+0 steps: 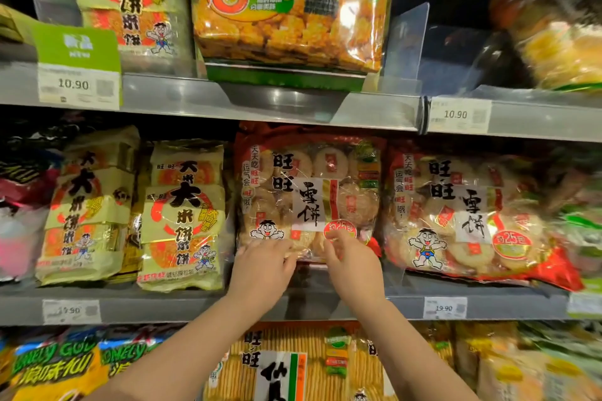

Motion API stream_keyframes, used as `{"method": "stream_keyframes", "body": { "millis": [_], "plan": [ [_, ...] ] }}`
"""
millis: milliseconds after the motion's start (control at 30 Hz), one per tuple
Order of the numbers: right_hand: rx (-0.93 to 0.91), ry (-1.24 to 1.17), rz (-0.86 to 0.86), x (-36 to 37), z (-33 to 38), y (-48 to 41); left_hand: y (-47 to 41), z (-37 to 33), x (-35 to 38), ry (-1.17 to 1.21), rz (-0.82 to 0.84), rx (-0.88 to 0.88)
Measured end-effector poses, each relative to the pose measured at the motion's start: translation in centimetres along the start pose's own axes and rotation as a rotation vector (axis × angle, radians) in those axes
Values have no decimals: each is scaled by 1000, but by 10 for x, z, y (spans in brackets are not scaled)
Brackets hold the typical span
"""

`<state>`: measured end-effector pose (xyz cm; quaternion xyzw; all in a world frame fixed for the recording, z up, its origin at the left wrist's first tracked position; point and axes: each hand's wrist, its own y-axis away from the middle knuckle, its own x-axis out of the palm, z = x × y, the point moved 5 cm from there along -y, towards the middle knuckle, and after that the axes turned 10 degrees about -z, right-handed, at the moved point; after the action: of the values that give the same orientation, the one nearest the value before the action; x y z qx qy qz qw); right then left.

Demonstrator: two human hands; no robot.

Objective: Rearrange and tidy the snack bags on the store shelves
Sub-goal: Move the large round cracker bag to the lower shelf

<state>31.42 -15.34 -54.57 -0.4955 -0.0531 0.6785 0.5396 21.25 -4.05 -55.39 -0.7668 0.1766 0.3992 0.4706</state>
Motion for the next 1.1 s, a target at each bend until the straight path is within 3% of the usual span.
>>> {"method": "stream_keyframes", "body": {
  "millis": [167, 433, 633, 833, 1100],
  "plan": [
    [-183, -158, -110, -62, 67, -6, 0, -38, -85, 201, -172, 91],
    [-366, -242, -264, -210, 195, -82, -60, -79, -280, 457, -320, 10],
    [-306, -183, -269, -305, 261, -157, -131, -107, -396, 403, -338, -71],
    [-220, -204, -165, -386, 302, -249, -208, -124, -496, 366, -346, -202],
    [-116, -137, -81, -412, 298, -308, -263, -135, -534, 256, -370, -280]
  ]
}}
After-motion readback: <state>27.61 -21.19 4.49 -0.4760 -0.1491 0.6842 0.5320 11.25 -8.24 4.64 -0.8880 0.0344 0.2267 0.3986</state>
